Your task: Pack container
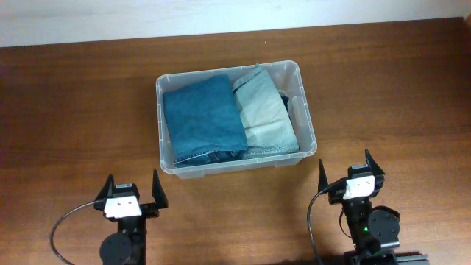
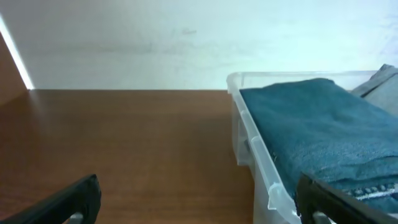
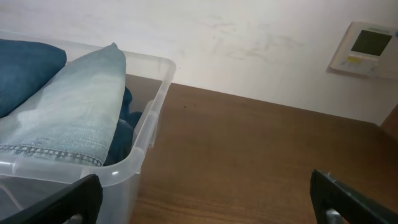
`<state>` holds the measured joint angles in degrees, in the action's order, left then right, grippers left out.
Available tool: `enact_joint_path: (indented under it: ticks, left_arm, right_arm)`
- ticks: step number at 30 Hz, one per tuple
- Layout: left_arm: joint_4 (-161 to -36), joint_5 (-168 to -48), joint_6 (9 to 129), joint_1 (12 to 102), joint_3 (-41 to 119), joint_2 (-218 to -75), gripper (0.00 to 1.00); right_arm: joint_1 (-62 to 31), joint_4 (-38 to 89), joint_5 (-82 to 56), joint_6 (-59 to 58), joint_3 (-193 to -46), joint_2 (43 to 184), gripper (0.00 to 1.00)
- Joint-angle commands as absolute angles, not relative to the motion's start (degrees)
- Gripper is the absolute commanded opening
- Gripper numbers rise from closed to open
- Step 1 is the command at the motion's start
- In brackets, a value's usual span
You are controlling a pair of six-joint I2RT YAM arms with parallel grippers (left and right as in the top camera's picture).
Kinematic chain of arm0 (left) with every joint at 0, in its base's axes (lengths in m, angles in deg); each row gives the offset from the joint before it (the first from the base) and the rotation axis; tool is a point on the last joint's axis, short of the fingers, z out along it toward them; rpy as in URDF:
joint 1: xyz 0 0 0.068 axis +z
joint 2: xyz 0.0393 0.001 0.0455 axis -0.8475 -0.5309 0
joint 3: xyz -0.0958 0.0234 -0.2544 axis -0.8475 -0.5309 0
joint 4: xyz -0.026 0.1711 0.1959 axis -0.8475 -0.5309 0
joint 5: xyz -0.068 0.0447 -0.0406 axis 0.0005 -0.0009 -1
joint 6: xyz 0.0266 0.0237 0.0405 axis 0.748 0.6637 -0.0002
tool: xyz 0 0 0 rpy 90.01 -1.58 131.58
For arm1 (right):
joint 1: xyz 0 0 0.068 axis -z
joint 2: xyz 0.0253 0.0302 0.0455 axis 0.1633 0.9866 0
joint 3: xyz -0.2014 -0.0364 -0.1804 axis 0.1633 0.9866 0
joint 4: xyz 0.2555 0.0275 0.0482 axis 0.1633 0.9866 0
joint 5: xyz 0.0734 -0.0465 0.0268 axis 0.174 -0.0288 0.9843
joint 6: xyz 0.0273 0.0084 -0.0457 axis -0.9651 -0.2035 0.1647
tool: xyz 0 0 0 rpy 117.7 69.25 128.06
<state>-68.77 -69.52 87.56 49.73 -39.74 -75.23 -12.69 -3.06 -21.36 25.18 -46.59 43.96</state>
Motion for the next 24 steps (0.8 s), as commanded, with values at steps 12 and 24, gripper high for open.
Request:
enact_joint_path:
  ticks: [12,24]
  left_arm:
    - [-68.5,-70.2,89.3,52.9,-40.2,-74.8,0.99]
    - [-68.5,-70.2,89.3,52.9,-40.2,-74.8,1.0]
  right_arm:
    - [-12.4,-2.9,-21.1,25.1,-46.2,43.5,0.99]
    - [-12.4,-2.9,-21.1,25.1,-46.2,43.5,0.98]
